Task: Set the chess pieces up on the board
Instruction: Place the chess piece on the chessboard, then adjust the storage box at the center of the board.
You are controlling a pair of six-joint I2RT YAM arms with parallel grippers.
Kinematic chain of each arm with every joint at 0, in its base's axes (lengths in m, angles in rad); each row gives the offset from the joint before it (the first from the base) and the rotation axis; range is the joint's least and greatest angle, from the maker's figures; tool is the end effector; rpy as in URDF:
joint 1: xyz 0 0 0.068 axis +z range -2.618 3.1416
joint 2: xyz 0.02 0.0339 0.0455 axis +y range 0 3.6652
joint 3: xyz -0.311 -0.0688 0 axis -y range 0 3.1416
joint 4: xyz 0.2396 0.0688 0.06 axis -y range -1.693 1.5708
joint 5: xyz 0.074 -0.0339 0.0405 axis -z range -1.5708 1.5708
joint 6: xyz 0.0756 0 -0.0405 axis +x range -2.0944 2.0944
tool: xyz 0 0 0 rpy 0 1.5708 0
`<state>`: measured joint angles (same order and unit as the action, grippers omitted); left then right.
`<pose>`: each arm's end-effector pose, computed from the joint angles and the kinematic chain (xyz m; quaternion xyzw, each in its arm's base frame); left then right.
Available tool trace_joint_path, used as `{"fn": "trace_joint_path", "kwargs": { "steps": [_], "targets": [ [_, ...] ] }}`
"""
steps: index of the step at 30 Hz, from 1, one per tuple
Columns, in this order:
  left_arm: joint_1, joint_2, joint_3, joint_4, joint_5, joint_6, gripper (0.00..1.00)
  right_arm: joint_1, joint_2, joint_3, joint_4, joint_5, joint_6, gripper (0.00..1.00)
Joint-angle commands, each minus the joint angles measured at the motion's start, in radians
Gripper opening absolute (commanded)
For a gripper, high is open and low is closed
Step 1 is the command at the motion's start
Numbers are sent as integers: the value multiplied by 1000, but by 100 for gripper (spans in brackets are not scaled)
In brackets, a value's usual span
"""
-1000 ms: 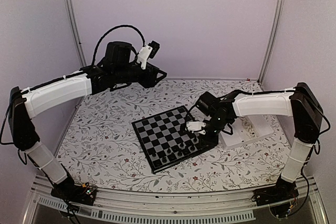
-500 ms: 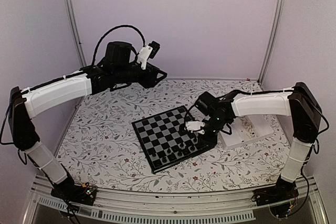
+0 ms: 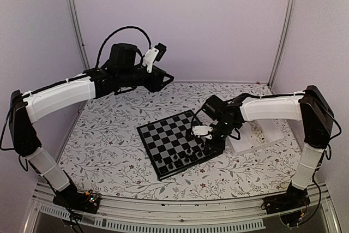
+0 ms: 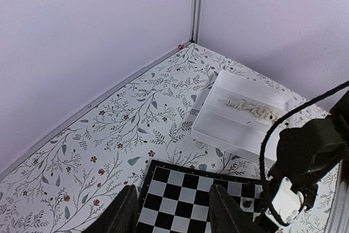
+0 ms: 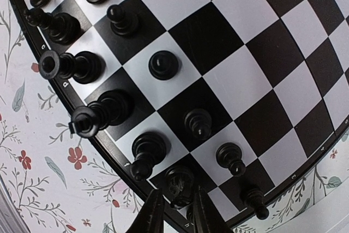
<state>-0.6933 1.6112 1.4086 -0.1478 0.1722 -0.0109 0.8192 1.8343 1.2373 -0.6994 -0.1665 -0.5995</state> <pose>0.3138 -0.2776 0.3838 0.3197 0.7529 -0.2630 0.5116 0.2456 0.2812 0.1857 -0.6516 0.7416 0.0968 0.1264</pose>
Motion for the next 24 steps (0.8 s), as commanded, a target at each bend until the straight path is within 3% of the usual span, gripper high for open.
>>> {"fn": "trace_joint_path", "kwargs": {
  "steps": [1, 10, 16, 21, 24],
  "targets": [
    [9, 14, 7, -10, 13, 5, 46, 10, -34, 42, -16, -19, 12, 23],
    [9, 32, 11, -14, 18, 9, 47, -31, -154, 12, -19, 2, 4, 28],
    [-8, 57, -6, -5, -11, 103, 46, -259, -295, -48, -25, -127, -18, 34],
    [-54, 106, 36, -31, 5, 118, 46, -455, -343, -173, -24, -146, -131, 34],
    [-82, 153, 84, -70, 13, 122, 46, -492, -350, -266, 11, -109, -190, 35]
  ]
}}
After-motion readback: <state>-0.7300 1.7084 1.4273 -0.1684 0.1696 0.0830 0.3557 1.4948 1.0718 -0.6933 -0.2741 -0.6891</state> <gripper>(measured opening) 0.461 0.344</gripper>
